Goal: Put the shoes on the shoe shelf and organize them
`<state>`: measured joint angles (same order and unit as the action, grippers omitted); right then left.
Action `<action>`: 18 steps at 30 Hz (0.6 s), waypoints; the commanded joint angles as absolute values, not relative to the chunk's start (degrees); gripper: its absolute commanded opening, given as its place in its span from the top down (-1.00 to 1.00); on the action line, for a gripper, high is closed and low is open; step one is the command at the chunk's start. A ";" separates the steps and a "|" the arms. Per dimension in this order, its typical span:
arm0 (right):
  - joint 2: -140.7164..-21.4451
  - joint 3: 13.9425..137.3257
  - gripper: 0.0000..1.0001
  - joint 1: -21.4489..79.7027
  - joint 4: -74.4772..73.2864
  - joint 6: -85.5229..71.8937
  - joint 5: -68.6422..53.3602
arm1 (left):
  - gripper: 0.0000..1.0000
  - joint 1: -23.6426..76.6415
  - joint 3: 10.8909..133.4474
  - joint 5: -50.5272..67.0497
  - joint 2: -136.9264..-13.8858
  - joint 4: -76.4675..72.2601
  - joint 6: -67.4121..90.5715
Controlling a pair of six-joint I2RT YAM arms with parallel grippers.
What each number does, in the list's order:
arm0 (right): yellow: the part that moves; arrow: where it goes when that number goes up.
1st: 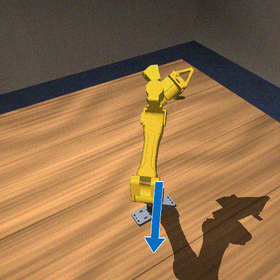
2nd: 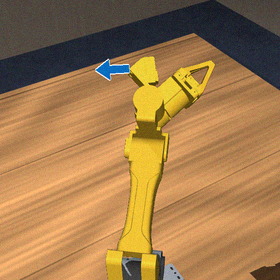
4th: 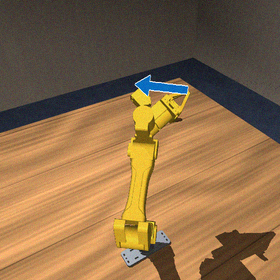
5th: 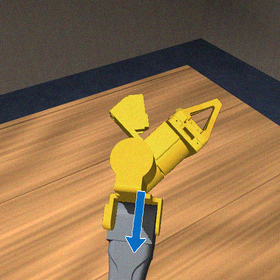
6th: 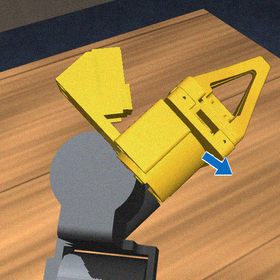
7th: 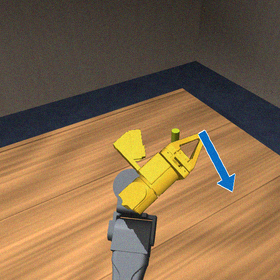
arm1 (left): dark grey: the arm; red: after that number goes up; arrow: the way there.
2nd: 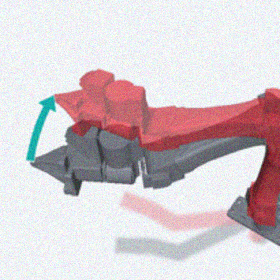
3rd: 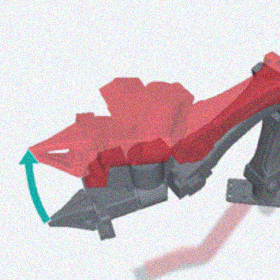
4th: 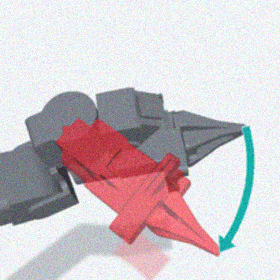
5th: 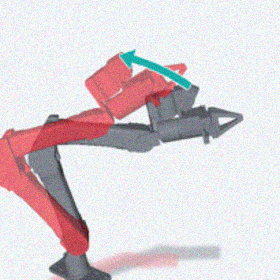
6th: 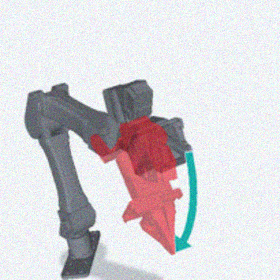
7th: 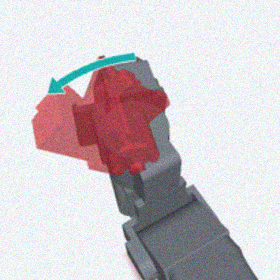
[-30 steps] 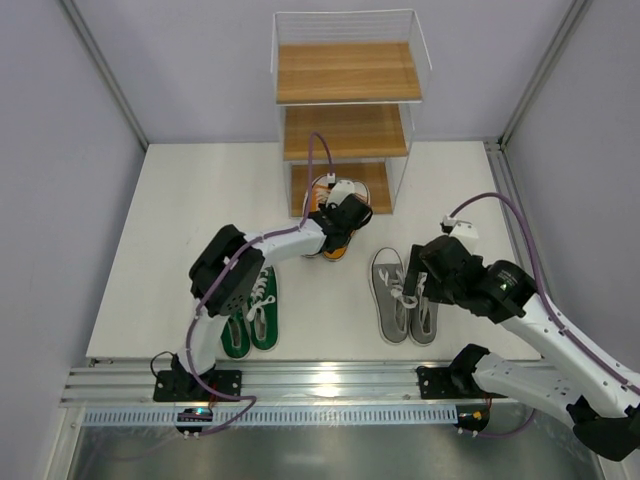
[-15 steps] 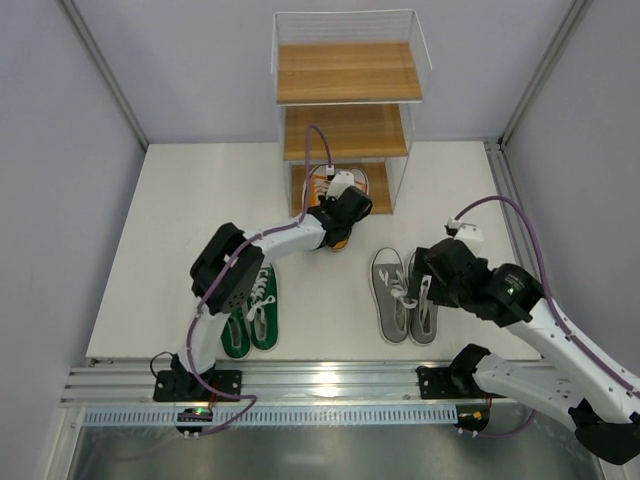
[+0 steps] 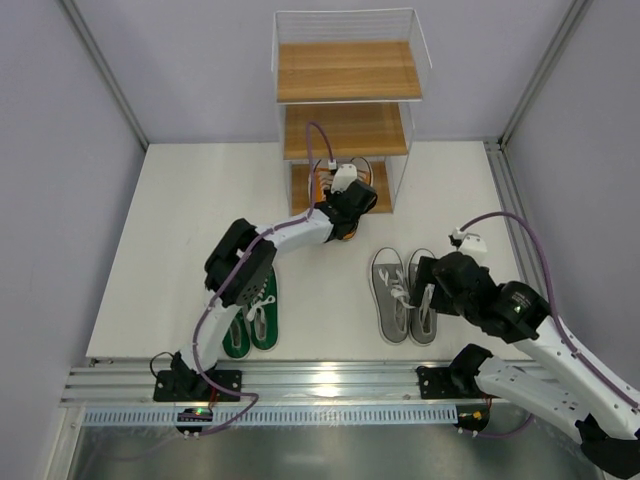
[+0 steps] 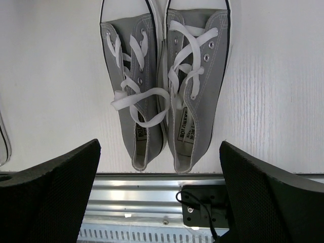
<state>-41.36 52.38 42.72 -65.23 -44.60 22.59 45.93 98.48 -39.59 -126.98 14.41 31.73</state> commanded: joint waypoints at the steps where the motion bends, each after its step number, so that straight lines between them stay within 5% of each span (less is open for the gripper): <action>1: -38.41 48.70 -1.00 42.63 -60.82 -42.89 22.24 | 1.00 45.26 102.74 -46.40 -127.70 4.13 35.50; 18: -36.83 47.55 -1.00 42.63 -57.04 -39.02 17.32 | 0.99 45.53 115.84 -50.80 -135.26 10.46 43.42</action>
<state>-36.53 47.11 42.72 -58.94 -40.49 18.02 46.06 110.85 -44.73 -136.79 17.45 39.33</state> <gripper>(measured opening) 0.998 0.026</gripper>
